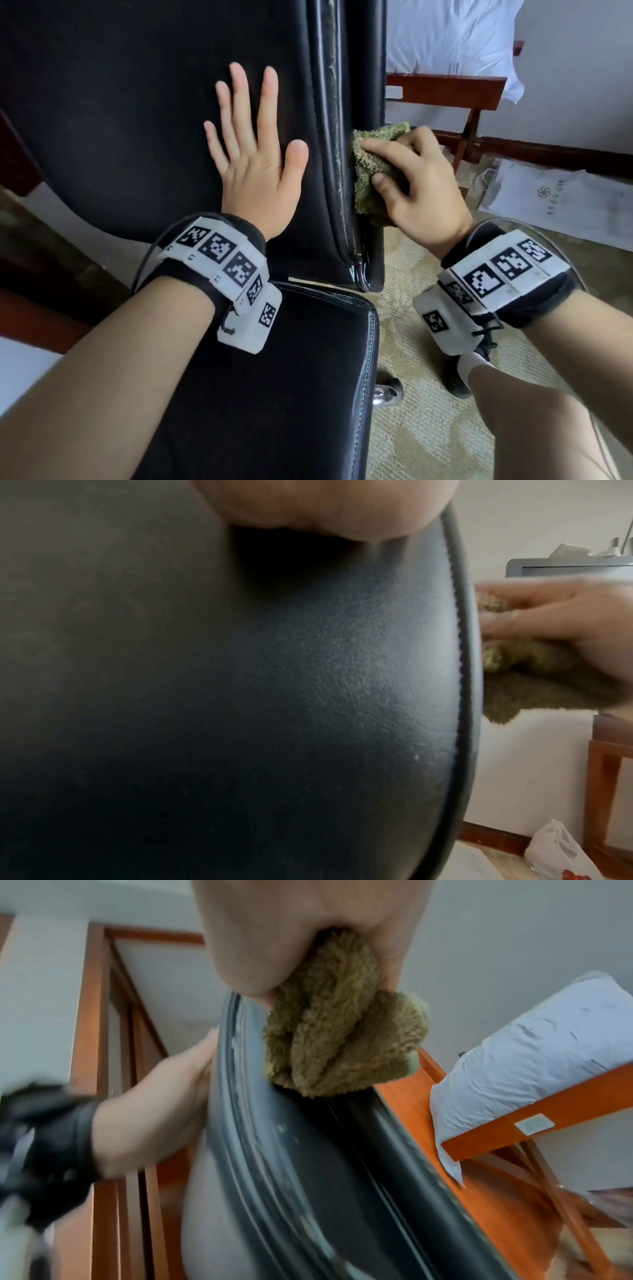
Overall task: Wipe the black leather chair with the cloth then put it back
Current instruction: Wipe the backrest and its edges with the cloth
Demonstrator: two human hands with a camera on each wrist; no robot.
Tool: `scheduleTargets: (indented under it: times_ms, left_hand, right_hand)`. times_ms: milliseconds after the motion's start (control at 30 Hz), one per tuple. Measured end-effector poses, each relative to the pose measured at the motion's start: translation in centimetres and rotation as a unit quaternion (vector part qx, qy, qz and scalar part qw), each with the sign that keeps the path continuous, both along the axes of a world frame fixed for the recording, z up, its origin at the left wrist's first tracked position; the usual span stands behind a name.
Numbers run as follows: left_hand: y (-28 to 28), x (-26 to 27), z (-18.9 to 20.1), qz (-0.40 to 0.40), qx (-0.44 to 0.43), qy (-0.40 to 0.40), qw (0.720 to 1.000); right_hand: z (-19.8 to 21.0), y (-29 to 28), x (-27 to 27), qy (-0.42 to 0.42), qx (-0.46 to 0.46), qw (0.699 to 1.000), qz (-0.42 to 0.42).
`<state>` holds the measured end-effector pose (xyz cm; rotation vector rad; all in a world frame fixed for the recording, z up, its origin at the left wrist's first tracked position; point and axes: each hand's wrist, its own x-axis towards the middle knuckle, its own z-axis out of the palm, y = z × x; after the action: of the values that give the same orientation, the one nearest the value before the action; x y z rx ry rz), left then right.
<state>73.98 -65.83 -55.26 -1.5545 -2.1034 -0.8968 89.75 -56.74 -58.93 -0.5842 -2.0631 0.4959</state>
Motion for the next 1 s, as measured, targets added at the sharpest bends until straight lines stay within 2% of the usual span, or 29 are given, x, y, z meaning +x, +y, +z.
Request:
scheduleTargets:
  times_ms: [167, 300, 433, 600, 767, 833, 1000]
  left_hand:
    - [-0.3, 0.2, 0.1, 0.011, -0.003, -0.006, 1.000]
    - [-0.6, 0.4, 0.3, 0.016, 0.003, -0.003, 1.000]
    - [-0.9, 0.3, 1.3, -0.001, 0.025, -0.013, 1.000]
    - [0.5, -0.1, 5.0, -0.012, 0.070, 0.002, 0.997]
    - [3.2, 0.7, 8.2, -0.019, 0.125, -0.092, 0.988]
    - [4.0, 0.8, 8.8, -0.019, 0.142, -0.103, 0.984]
    - [4.0, 0.5, 9.0, -0.024, 0.090, -0.105, 0.990]
  right_hand:
    - [5.7, -0.3, 0.1, 0.134, 0.015, 0.990, -0.027]
    - [9.2, 0.7, -1.8, 0.116, 0.049, 0.992, -0.028]
    - [8.4, 0.6, -2.1, 0.087, 0.023, 0.995, -0.030]
    - [7.3, 0.3, -1.0, 0.040, -0.002, 0.999, -0.007]
    - [9.2, 1.0, -0.5, 0.122, 0.007, 0.993, 0.002]
    - [10.5, 1.6, -0.8, 0.108, 0.021, 0.994, 0.022]
    - [10.0, 2.3, -1.1, 0.065, 0.024, 0.997, 0.032]
